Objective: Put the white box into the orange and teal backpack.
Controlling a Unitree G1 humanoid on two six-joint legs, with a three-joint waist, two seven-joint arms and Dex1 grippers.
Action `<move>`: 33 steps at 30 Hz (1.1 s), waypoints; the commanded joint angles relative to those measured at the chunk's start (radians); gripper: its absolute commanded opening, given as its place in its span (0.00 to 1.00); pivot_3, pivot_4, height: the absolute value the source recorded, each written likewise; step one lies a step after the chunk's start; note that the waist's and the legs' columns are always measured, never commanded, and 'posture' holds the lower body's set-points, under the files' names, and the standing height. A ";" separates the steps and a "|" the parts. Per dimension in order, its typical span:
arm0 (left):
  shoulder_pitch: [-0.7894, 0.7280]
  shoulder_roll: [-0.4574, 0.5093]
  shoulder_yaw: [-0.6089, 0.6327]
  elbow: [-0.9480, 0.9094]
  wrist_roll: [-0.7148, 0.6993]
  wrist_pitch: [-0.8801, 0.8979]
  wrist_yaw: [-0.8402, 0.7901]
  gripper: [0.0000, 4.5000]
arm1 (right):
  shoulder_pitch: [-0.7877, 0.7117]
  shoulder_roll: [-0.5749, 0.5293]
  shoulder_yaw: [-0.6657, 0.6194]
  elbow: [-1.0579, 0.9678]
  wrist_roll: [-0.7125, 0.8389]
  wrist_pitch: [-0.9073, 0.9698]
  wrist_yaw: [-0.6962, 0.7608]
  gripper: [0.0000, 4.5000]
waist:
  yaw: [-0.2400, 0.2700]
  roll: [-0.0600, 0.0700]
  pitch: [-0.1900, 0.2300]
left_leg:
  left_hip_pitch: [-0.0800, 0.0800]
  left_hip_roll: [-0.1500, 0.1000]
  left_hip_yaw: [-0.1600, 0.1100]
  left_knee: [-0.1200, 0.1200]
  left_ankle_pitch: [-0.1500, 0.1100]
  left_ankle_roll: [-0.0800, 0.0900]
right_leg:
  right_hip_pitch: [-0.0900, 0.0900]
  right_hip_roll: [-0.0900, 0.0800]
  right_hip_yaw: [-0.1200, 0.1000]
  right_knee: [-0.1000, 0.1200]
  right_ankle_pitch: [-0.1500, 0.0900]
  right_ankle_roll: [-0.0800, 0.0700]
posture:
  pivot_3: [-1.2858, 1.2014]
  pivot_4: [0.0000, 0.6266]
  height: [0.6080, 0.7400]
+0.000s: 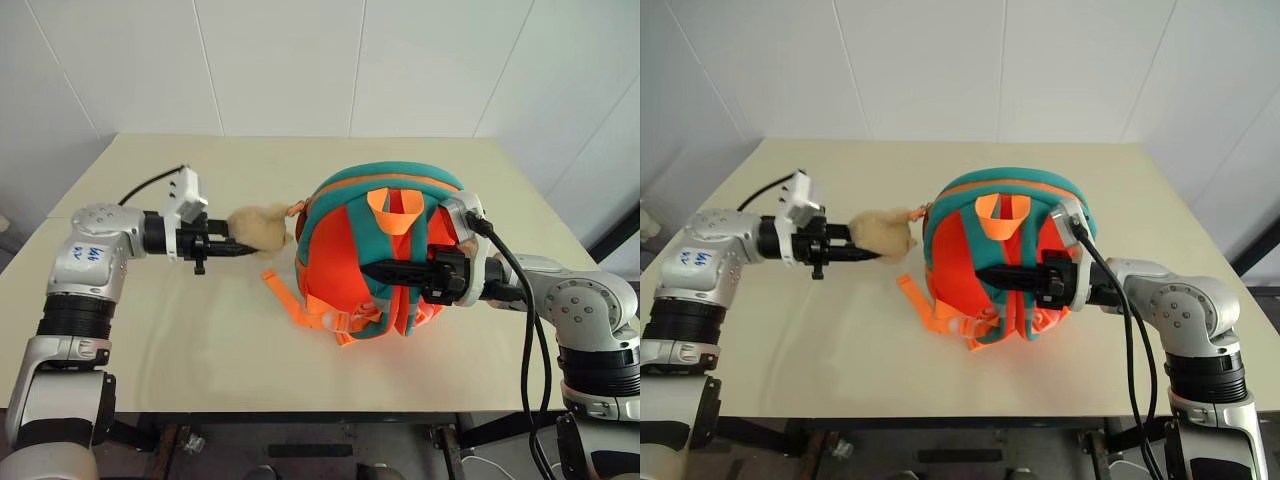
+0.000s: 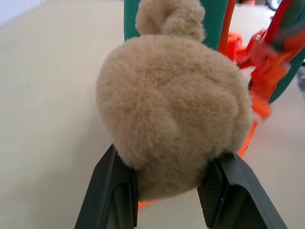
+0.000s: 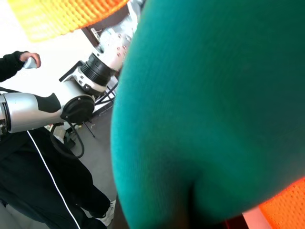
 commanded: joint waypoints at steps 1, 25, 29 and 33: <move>0.031 -0.023 -0.084 0.085 0.128 -0.150 0.013 0.30 | 0.010 0.006 -0.029 -0.041 0.033 0.000 -0.017 0.00 | 0.001 0.000 0.000 | 0.000 0.000 0.000 0.000 0.000 0.000 | 0.000 0.000 0.000 0.000 0.000 0.000 | 0.52 0.24 1.00; 0.294 0.035 0.123 -0.357 -0.067 0.135 0.034 0.96 | 0.265 -0.111 -0.102 -0.339 -0.146 -0.239 -0.099 0.79 | -0.005 0.000 0.000 | 0.000 0.001 0.000 -0.002 -0.001 0.001 | 0.000 0.000 0.000 0.001 0.000 0.000 | 0.52 0.24 1.00; 0.376 0.074 0.175 -0.466 -0.124 0.185 0.036 1.00 | 0.375 -0.213 -0.203 -0.326 -0.198 -0.303 -0.041 0.99 | 0.004 0.000 0.000 | 0.000 -0.001 0.000 0.000 -0.002 0.002 | 0.002 -0.002 0.000 -0.003 0.000 0.000 | 0.52 0.24 1.00; 0.390 0.086 0.199 -0.491 -0.151 0.185 0.047 1.00 | 0.484 -0.282 -0.299 -0.263 -0.246 -0.395 0.058 0.99 | 0.002 -0.001 0.000 | 0.001 -0.001 0.000 0.000 -0.002 0.003 | 0.003 -0.002 0.000 -0.002 0.000 -0.001 | 0.52 0.24 1.00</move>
